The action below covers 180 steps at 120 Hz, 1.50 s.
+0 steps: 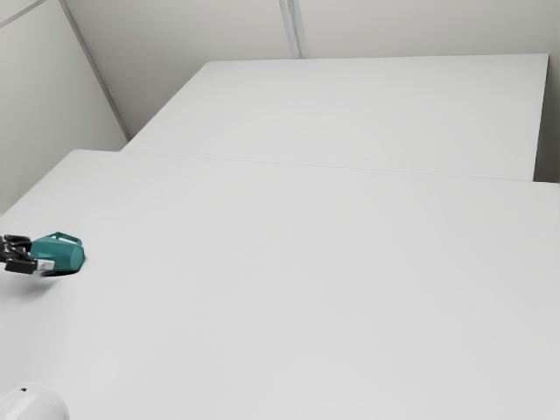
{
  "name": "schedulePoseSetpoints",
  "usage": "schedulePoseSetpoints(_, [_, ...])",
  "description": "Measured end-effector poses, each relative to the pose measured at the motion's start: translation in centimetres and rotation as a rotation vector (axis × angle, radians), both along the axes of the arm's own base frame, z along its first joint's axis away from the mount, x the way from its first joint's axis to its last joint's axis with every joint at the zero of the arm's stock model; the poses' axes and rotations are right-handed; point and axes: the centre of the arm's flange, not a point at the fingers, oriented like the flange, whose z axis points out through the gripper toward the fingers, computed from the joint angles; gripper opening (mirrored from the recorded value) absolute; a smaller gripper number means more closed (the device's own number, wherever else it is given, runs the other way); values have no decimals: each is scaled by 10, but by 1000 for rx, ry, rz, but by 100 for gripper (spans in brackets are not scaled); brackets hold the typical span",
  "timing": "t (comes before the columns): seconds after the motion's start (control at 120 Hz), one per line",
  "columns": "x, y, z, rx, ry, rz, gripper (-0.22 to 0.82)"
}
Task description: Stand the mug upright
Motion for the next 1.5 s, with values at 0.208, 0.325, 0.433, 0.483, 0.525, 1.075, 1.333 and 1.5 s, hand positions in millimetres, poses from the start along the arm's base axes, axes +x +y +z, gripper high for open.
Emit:
schedulePoseSetpoints(0.208, [5,-5,2,7,-25,-27,51])
schedulePoseSetpoints(0.325, [6,-7,2,5,-34,-34,46])
schedulePoseSetpoints(0.433, [8,-9,6,10,-45,-45,41])
schedulePoseSetpoints(0.483, [14,-13,12,14,-56,-57,40])
schedulePoseSetpoints(0.525, [20,-16,18,19,-67,-68,39])
schedulePoseSetpoints(1.075, [48,-37,51,48,-112,-128,-2])
schedulePoseSetpoints(1.333, [53,-42,59,52,-115,-126,-12])
schedulePoseSetpoints(1.5, [67,-57,100,140,-86,-146,-13])
